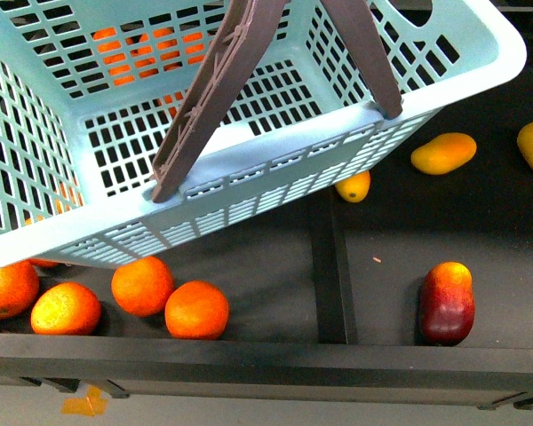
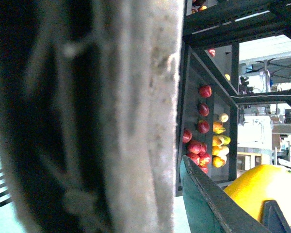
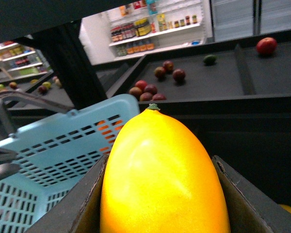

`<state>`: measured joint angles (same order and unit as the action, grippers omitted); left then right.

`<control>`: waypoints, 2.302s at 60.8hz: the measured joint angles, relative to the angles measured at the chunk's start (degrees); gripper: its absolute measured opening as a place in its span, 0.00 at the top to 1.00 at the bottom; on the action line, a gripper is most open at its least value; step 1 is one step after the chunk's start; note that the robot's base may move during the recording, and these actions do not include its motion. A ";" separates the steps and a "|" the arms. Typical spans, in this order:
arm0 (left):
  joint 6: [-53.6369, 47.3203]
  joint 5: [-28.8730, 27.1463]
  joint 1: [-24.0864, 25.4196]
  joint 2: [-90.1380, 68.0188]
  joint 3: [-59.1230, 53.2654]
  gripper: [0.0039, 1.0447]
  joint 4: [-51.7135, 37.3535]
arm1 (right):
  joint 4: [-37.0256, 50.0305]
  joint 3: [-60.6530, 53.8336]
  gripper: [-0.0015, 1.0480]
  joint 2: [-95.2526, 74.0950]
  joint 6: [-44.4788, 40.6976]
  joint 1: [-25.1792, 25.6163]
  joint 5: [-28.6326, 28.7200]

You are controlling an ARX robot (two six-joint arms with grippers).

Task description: Pick mango and avocado into basket

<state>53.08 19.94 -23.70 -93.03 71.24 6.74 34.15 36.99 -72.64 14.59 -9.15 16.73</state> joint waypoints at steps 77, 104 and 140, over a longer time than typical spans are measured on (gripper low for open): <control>-0.35 -0.52 0.04 -0.15 -0.02 0.72 0.02 | -1.75 8.39 0.08 -8.57 -1.25 -4.81 -18.05; -0.33 -0.33 -0.09 -0.15 0.00 0.72 0.02 | 6.40 -9.09 0.50 4.22 -12.87 0.68 -24.72; -0.24 0.24 -0.20 -0.15 0.00 0.72 0.02 | 6.47 -28.83 0.98 23.21 -14.34 8.92 -17.09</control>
<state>52.84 20.18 -23.90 -93.19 71.24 6.76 40.62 8.16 -49.43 0.25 -0.23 -0.36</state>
